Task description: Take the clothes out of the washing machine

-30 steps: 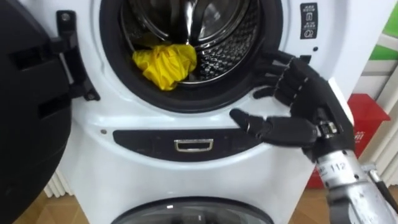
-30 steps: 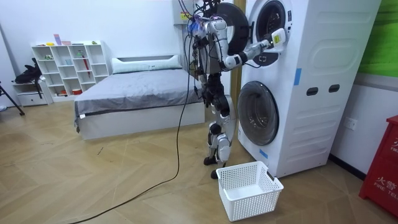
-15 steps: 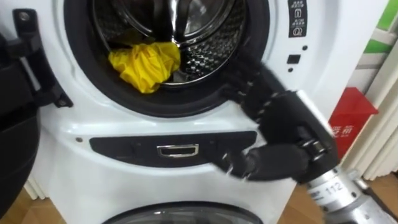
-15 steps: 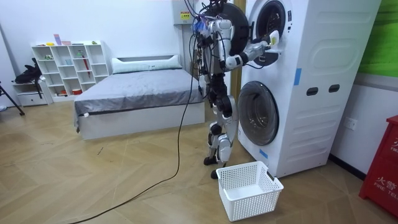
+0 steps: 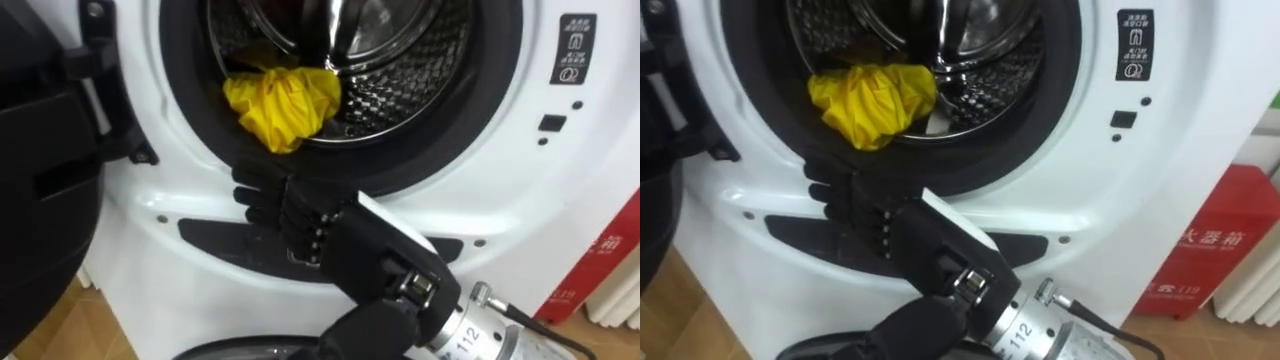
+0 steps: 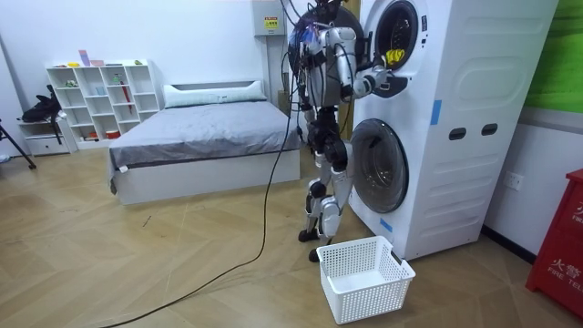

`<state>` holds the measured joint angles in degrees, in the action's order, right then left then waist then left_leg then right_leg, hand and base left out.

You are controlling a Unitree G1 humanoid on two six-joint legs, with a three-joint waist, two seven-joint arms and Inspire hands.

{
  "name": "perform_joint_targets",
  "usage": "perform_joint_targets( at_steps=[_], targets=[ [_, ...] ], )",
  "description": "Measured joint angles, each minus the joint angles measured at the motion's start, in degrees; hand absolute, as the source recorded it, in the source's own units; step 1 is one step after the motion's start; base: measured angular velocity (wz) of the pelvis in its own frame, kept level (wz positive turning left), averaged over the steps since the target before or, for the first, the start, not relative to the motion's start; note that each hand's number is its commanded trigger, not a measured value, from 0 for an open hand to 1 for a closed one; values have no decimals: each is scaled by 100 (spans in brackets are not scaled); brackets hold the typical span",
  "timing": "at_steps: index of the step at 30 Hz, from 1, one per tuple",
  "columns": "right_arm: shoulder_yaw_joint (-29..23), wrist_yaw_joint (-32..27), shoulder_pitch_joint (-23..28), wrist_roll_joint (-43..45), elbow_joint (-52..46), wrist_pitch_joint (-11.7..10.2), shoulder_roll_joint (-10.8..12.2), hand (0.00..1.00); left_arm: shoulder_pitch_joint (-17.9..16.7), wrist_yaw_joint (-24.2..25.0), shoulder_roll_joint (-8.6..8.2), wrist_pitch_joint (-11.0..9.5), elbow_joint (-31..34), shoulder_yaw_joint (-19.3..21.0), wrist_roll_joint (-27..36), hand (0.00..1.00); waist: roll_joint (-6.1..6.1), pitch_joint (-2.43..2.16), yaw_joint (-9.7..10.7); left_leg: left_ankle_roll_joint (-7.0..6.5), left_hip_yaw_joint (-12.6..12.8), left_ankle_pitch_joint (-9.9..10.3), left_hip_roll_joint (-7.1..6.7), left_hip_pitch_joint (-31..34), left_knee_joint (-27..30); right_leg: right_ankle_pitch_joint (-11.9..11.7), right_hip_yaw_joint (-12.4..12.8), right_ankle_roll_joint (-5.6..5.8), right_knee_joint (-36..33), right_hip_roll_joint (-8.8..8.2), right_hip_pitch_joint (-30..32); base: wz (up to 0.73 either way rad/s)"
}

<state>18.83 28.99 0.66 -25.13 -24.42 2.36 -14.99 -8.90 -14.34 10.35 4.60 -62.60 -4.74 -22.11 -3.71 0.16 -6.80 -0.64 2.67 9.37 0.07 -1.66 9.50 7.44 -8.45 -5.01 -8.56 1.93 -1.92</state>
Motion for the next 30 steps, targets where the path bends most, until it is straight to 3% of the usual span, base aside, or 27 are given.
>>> perform_joint_targets(
  at_steps=[3, 14, 20, 24, 30],
  targets=[
    [5, 34, -85, 88, 1, 38, -8, 0, 66, -1, -1, 2, -5, 0, 4, 0, 2, 21, 2, 3, 3, 11, 2, -7, -4, 9, -1, 3, 21, 5, 1, 0],
    [-18, 14, -223, 375, -1, 84, 7, 0, 104, -41, -12, -12, -57, -100, -14, 0, 7, 26, 14, 4, -1, 13, 0, -5, -8, 15, -45, 2, 86, -1, -38, 0],
    [-590, -131, -435, 926, -157, 129, -11, 0, 5, 42, -21, -22, -53, 66, -118, 0, -18, 27, 78, -1, -130, 17, -38, -94, -6, 80, -73, 34, 73, -16, -156, 10],
    [-810, -428, -694, 1031, -179, 94, 42, 0, -46, 41, -24, -138, -54, 136, -121, 0, -31, 30, 78, -2, -185, 17, -57, -104, 1, 88, -169, 44, 85, -41, -203, 10],
    [-944, -1155, -1313, 1049, -176, 80, 63, 0, -81, -30, -48, -127, -49, 391, -321, 0, -52, 21, 4, -24, -179, 30, -73, -98, -20, 100, -246, 52, 90, -77, -197, 1]
  ],
)
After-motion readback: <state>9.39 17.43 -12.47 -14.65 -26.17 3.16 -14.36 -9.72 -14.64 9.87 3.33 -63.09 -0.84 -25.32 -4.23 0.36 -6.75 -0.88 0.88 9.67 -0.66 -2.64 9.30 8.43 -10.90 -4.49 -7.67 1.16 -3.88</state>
